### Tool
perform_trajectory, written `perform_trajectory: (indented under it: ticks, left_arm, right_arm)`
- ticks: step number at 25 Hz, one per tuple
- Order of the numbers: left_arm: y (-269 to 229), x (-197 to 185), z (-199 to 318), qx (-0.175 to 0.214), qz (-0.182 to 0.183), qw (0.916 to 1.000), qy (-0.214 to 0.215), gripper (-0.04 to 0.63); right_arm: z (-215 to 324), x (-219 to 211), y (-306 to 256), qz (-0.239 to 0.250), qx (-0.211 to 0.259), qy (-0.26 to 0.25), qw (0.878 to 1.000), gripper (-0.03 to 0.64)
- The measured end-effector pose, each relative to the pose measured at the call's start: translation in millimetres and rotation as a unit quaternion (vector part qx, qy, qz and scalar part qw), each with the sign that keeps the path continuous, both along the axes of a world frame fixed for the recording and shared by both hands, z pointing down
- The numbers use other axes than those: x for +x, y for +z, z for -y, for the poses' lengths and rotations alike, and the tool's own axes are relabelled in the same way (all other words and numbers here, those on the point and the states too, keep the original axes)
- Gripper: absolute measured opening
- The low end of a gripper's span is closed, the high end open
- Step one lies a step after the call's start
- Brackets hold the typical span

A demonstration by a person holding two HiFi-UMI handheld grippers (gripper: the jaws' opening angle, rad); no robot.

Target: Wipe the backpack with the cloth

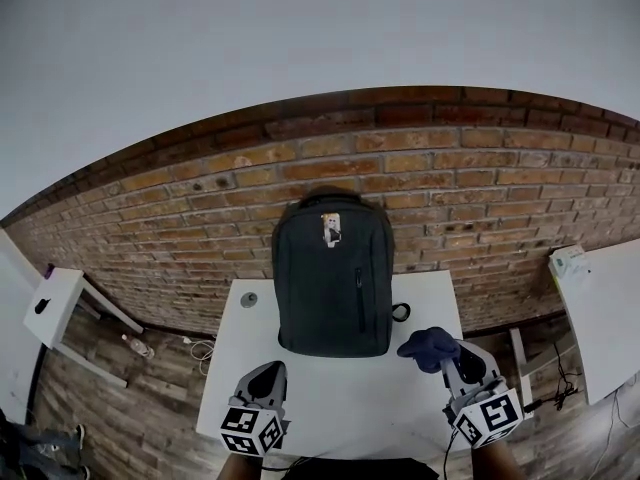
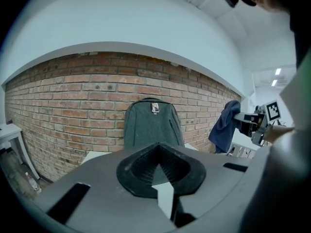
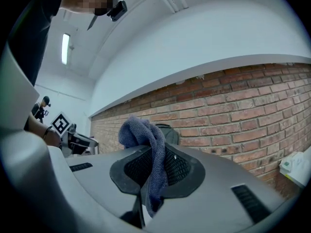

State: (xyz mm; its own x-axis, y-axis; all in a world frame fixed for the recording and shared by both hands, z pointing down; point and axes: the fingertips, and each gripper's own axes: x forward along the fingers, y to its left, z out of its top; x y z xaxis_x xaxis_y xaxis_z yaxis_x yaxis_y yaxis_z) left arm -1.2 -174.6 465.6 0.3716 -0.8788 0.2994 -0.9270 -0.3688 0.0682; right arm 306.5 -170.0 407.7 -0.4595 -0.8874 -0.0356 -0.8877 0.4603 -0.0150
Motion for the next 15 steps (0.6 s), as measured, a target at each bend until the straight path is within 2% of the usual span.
perform_trajectory:
  ticks: [7, 15]
  left_arm:
    - [3.4, 10.5, 2.3, -0.007, 0.007, 0.9999, 0.010, -0.003]
    - [5.8, -10.6, 10.1, -0.012, 0.010, 0.9997, 0.016, -0.003]
  right_arm:
    - [-0.4, 0.7, 8.0, 0.005, -0.010, 0.000, 1.000, 0.040]
    - [3.3, -13.6, 0.4, -0.021, 0.002, 0.010, 1.000, 0.040]
